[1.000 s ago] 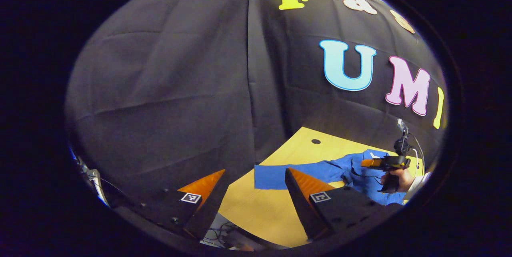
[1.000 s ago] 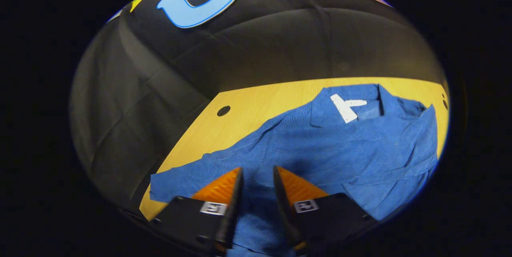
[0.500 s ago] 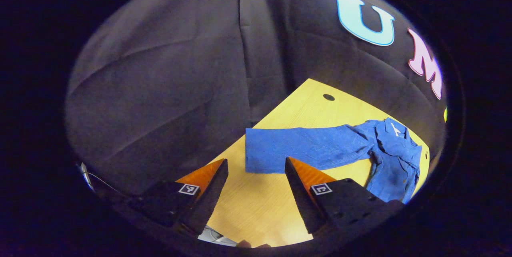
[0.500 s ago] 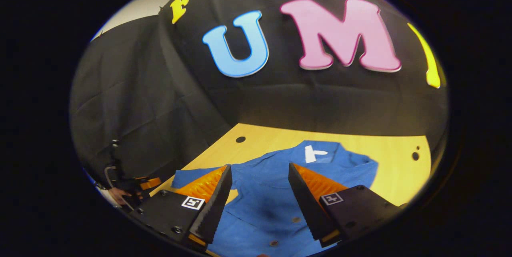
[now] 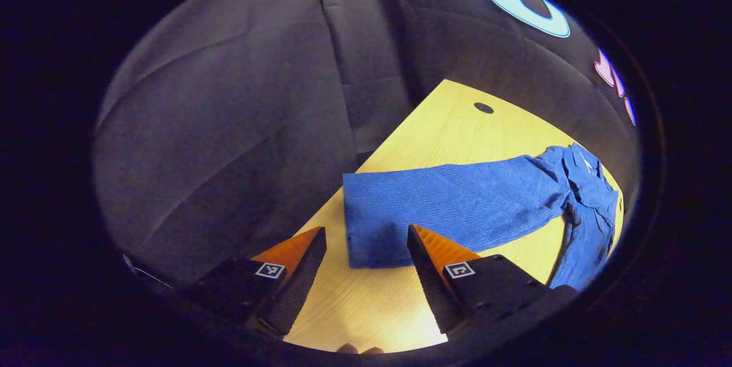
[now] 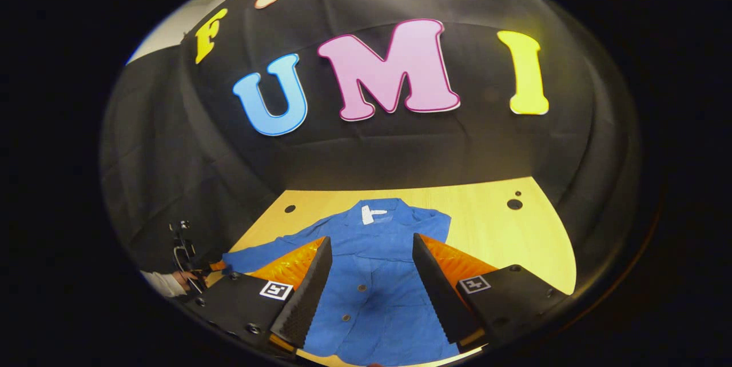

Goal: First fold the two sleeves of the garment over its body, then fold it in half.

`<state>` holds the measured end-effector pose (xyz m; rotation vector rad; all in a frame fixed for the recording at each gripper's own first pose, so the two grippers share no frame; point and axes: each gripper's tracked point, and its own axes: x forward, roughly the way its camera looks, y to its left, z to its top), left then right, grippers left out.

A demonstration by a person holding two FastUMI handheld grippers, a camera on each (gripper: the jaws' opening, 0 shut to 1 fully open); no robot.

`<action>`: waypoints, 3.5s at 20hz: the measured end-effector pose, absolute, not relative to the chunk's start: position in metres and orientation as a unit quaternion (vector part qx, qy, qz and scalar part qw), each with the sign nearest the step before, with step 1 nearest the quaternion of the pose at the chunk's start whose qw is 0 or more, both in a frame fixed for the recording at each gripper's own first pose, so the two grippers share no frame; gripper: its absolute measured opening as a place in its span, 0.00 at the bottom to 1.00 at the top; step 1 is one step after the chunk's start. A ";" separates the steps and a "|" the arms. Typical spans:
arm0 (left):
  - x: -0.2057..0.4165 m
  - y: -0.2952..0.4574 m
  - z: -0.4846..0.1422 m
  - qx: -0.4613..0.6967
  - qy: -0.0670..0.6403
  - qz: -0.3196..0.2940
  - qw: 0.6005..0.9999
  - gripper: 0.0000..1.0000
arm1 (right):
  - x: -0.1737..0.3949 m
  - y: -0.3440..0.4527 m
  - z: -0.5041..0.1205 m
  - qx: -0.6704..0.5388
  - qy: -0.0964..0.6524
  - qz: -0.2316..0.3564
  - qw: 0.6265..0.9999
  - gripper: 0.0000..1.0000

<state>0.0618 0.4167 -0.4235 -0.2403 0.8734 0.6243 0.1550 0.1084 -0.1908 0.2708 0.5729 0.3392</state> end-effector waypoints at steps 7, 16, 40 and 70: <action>0.101 0.441 -0.487 -0.104 0.430 0.272 0.854 0.73 | 0.140 0.134 -0.196 0.150 0.293 0.168 0.929 0.90; 0.119 0.426 -0.470 -0.190 0.430 0.250 0.846 0.00 | 0.122 0.123 -0.192 0.149 0.304 0.157 0.928 0.90; 0.376 0.002 -0.270 -0.117 0.301 -0.057 0.945 0.00 | 0.100 -0.046 -0.244 0.181 0.329 0.140 0.916 0.90; 0.125 0.049 -0.381 -0.054 0.515 0.058 0.853 0.86 | 0.058 -0.021 -0.410 0.157 0.527 0.182 0.815 0.82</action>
